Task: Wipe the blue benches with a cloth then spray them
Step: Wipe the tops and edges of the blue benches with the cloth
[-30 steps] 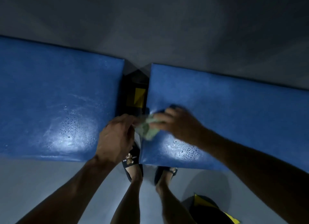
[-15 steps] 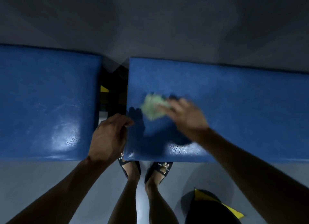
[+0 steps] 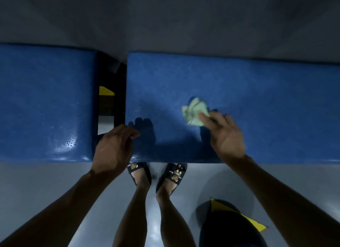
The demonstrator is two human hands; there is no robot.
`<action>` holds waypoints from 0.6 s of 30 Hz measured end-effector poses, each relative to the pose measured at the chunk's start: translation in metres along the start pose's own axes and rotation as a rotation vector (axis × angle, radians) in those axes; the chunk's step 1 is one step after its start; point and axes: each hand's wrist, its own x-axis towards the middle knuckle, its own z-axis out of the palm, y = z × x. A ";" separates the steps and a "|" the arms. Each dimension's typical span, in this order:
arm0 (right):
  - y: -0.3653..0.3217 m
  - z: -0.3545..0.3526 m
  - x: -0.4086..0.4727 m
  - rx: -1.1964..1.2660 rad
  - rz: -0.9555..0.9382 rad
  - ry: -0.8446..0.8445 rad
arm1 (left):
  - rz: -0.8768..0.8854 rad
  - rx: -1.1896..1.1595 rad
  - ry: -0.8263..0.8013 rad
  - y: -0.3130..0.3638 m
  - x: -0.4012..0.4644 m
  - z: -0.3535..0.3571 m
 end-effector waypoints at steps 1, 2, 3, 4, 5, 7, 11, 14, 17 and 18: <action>-0.004 0.002 -0.006 0.039 0.152 0.044 | -0.003 0.002 -0.004 0.000 -0.004 0.002; -0.018 0.006 -0.014 0.093 0.282 0.084 | -0.008 0.005 -0.008 0.000 -0.007 0.003; -0.040 0.012 -0.023 0.150 0.366 0.103 | -0.013 0.007 -0.011 0.000 -0.011 0.004; -0.067 0.018 -0.031 0.193 0.393 0.102 | -0.018 0.008 -0.011 0.000 -0.014 0.004; -0.095 0.022 -0.039 0.226 0.370 0.069 | -0.019 0.013 -0.014 0.000 -0.018 0.004; -0.135 0.025 -0.051 0.268 0.192 -0.051 | -0.015 0.029 -0.027 0.001 -0.026 0.004; -0.098 0.016 -0.060 0.159 -0.099 -0.155 | -0.028 0.020 -0.038 0.001 -0.042 0.000; -0.032 0.004 -0.069 0.101 0.155 -0.084 | -0.056 0.017 -0.013 -0.008 -0.048 -0.003; -0.006 -0.004 -0.071 0.104 0.549 0.033 | -0.099 0.001 -0.008 -0.017 -0.051 -0.004; -0.014 0.000 -0.068 0.092 0.624 0.053 | -0.109 -0.005 -0.007 -0.021 -0.052 -0.006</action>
